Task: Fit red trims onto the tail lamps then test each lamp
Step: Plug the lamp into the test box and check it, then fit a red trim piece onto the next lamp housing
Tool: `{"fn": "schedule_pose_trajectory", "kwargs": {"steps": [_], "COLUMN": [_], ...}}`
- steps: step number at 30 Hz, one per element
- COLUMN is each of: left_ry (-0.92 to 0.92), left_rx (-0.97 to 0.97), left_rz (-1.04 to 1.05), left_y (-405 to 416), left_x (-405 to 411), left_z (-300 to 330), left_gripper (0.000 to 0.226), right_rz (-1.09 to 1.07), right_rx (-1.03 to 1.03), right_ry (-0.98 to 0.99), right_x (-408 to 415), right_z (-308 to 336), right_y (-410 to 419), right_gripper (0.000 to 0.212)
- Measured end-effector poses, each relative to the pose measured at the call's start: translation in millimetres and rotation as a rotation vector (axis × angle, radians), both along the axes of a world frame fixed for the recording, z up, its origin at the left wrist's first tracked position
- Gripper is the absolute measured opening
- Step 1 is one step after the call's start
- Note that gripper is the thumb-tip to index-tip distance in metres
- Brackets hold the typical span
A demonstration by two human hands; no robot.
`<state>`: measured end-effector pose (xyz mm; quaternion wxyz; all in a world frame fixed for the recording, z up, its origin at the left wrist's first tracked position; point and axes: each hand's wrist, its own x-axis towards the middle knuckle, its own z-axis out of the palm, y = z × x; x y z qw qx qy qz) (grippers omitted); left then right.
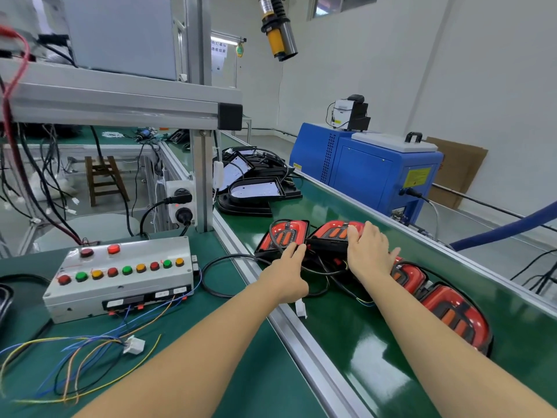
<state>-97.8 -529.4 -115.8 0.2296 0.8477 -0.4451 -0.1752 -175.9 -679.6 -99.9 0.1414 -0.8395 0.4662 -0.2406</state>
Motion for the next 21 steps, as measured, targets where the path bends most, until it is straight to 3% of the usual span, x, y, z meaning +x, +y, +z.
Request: {"fn": "schedule_pose_trajectory", "kwargs": {"steps": [7,12,21], "left_ry": [-0.153,-0.176,-0.189], "left_rx": [0.13,0.273,0.278], "left_rz": [-0.001,0.088,0.324], "left_y": [30.3,77.3,178.9], "left_x": [7.1,9.2,13.3], "left_z": [-4.6,-11.5,-19.0], "left_gripper": [0.078,0.079,0.084], "right_rz": [0.179,0.391,0.578], "right_rx": [-0.237,-0.234,-0.271], "right_ry": [0.123,0.295,0.383], "right_x": [5.4,9.7,24.0], "right_z": [8.6,-5.4,-24.3], "right_y": [41.1,85.3,161.4], "right_gripper": [0.055,0.062,0.064]}}
